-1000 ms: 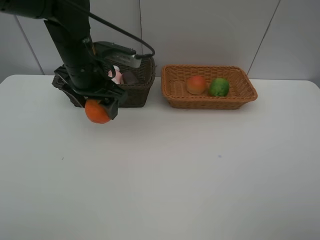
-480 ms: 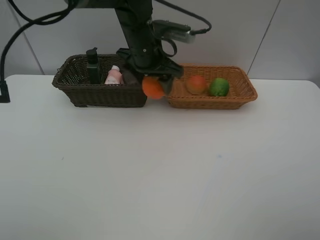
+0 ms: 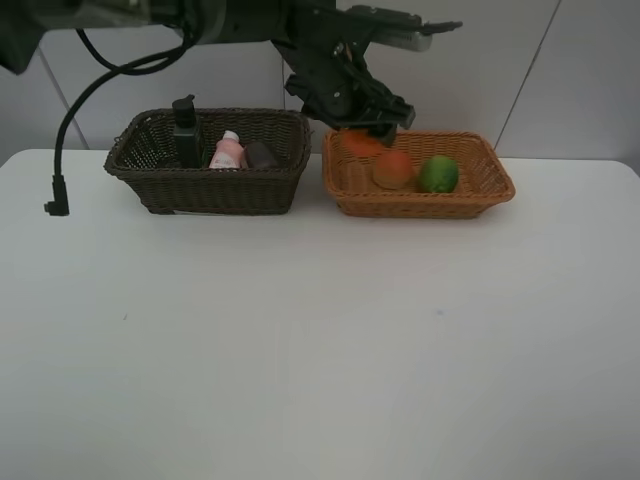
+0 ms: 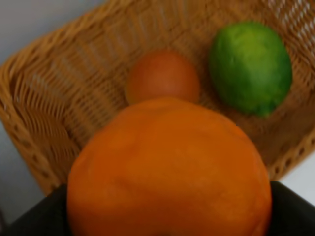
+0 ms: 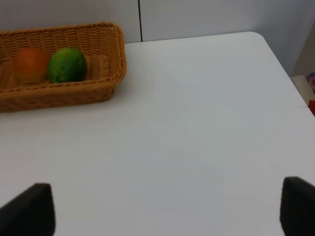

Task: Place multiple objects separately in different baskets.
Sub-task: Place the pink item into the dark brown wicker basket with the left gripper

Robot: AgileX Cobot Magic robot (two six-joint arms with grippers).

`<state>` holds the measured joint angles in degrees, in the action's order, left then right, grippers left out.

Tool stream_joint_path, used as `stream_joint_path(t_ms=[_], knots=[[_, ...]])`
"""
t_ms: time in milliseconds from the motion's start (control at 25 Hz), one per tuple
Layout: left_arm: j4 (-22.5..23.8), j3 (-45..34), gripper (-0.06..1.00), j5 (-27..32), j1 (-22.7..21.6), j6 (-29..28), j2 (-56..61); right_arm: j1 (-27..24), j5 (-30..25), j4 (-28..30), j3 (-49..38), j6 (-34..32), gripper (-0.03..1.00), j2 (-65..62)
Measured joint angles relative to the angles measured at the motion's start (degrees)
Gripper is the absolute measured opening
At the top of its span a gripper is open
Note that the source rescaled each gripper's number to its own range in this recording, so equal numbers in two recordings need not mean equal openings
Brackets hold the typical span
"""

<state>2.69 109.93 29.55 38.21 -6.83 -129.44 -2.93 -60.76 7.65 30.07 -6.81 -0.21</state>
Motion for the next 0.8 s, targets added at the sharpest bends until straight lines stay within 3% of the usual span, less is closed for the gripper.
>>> stream_joint_path(t_ms=[280, 800], knots=[[0.52, 0.00, 0.92, -7.81, 0.00, 1.12, -4.65, 0.00, 0.00, 0.00, 0.00, 0.00, 0.97, 0.00], [0.64, 0.00, 0.92, -8.33, 0.00, 3.43, -8.07, 0.00, 0.00, 0.00, 0.00, 0.00, 0.97, 0.00]])
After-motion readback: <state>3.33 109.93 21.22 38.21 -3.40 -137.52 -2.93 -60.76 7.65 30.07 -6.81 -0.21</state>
